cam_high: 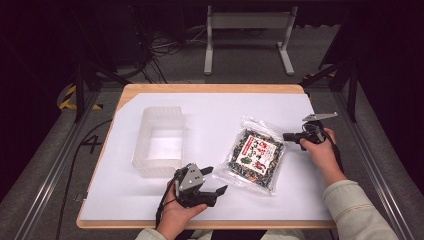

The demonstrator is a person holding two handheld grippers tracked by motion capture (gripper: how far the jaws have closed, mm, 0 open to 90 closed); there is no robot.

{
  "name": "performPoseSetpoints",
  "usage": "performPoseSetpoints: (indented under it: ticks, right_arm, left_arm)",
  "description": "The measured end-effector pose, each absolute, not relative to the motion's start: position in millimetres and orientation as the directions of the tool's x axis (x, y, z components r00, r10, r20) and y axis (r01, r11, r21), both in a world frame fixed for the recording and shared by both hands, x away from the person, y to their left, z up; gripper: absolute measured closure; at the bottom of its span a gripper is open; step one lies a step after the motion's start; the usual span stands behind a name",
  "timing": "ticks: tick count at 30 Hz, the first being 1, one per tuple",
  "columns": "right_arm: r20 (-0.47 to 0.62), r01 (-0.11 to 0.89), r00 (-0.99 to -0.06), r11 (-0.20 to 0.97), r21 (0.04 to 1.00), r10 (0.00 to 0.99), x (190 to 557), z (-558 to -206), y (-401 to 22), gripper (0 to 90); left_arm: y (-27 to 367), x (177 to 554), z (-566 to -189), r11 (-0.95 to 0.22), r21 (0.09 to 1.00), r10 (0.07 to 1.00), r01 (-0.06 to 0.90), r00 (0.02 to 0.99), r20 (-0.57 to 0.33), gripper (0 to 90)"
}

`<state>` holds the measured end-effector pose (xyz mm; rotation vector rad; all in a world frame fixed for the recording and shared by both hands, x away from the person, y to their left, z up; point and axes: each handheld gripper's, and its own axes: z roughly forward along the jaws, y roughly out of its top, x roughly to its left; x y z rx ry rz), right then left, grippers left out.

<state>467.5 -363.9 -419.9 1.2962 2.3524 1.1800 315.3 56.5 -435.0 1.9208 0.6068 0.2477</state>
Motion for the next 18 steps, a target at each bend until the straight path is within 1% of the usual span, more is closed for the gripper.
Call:
performPoseSetpoints:
  ticks: [2,3,7,8,9,12,13,18]
  right_arm:
    - [0.186,0.606,-0.595,0.285,0.743,0.782,466,-416,-365,89.8]
    - [0.183,0.592,-0.6,0.279,0.756,0.779,464,-411,-366,89.9]
    - [0.172,0.56,-0.614,0.272,0.782,0.77,459,-399,-366,89.9]
    - [0.164,0.546,-0.622,0.274,0.792,0.765,457,-394,-366,89.9]
    - [0.152,0.521,-0.635,0.274,0.808,0.757,454,-385,-365,89.9]
    - [0.141,0.499,-0.646,0.275,0.822,0.75,450,-377,-364,90.0]
    - [0.129,0.471,-0.661,0.275,0.838,0.739,446,-369,-363,90.0]
    - [0.116,0.427,-0.685,0.267,0.864,0.72,439,-357,-361,90.0]
  left_arm:
    - [56,317,-433,-0.317,0.899,0.514,0.303,0.851,-0.105,28.0]
    - [56,318,-431,-0.318,0.898,0.515,0.305,0.851,-0.107,25.8]
    - [55,321,-428,-0.302,0.901,0.508,0.313,0.852,-0.126,27.3]
    - [55,321,-427,-0.293,0.9,0.508,0.324,0.85,-0.14,27.3]
    - [55,321,-426,-0.284,0.903,0.513,0.321,0.847,-0.139,27.6]
    - [57,323,-420,-0.266,0.91,0.526,0.318,0.839,-0.14,27.4]
    - [58,324,-418,-0.26,0.912,0.529,0.318,0.837,-0.141,26.2]
    - [64,326,-414,-0.214,0.926,0.53,0.311,0.833,-0.157,25.5]
